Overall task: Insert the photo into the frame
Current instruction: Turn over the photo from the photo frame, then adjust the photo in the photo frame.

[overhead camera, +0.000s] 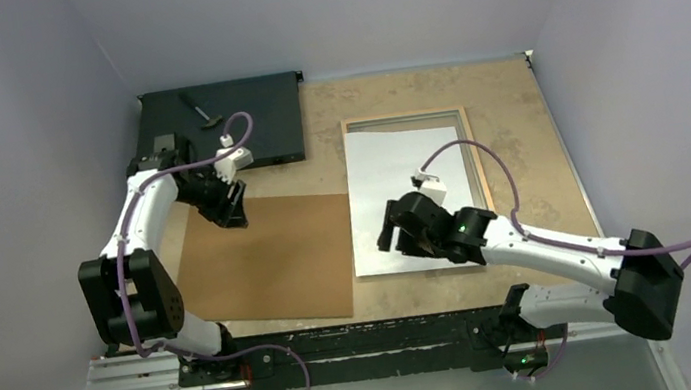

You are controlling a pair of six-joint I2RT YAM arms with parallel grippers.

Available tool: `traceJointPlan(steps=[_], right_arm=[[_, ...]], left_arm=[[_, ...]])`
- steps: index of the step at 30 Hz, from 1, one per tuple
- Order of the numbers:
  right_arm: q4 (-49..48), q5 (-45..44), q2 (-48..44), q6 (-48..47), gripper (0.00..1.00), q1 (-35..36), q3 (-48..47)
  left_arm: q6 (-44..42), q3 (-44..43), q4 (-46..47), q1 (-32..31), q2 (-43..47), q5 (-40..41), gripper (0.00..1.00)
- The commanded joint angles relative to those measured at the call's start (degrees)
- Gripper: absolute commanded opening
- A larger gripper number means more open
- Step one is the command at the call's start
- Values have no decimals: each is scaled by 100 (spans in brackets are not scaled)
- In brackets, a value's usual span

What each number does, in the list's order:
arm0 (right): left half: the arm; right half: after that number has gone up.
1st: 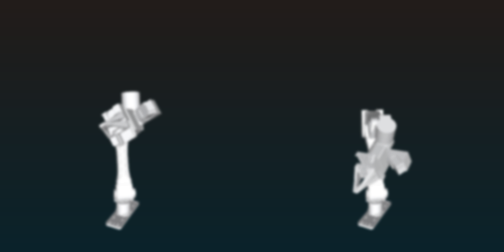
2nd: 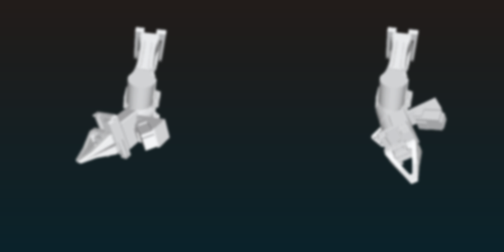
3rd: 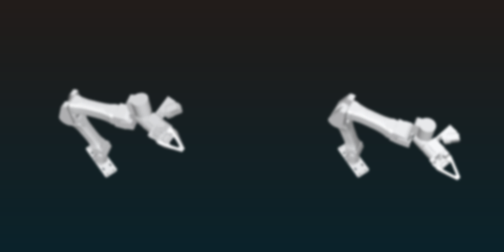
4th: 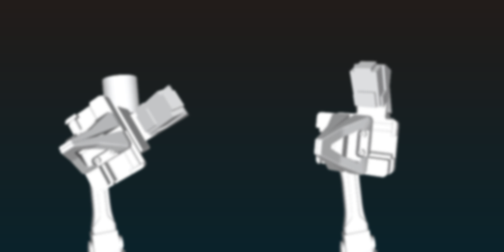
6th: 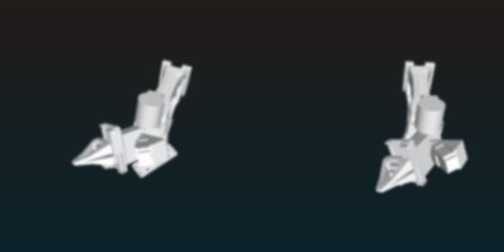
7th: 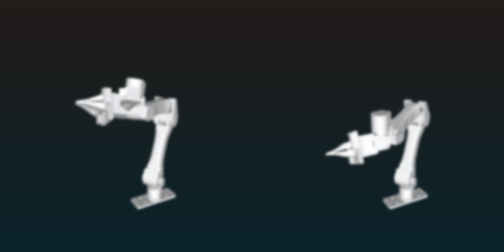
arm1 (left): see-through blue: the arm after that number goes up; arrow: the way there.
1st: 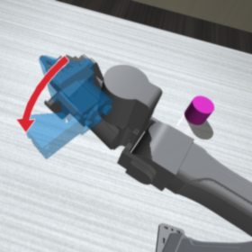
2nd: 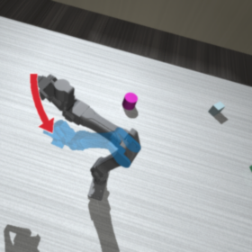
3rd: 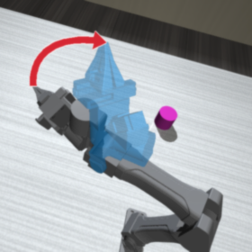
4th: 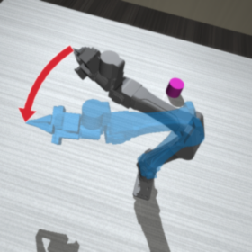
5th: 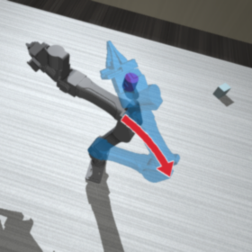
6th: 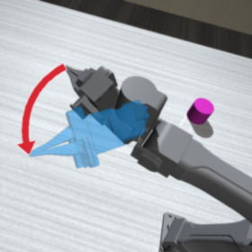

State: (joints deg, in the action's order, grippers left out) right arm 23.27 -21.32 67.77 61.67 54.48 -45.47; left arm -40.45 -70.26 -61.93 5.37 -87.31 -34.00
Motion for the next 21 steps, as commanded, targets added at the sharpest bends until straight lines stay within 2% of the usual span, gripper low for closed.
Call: traceJointPlan(steps=[1, 4, 11, 16, 21], right_arm=[[501, 504, -498, 146, 84, -621, 493], [566, 715, -690, -75, 86, -1046, 486], [1247, 1728, -1475, 470, 86, -1093, 1094], [1615, 2033, -2145, 881, 87, -1100, 1590], [1647, 1622, -2044, 959, 87, -1105, 1768]], left_arm=[[492, -8, 446, -846, -87, 4, 48], [824, -11, 734, -1387, -155, 79, 48], [1405, 76, 1295, -2754, -470, 487, 48], [1509, 10, 1444, -2865, -574, 429, 48], [1583, -1, 1506, -2883, -629, 454, 47]])
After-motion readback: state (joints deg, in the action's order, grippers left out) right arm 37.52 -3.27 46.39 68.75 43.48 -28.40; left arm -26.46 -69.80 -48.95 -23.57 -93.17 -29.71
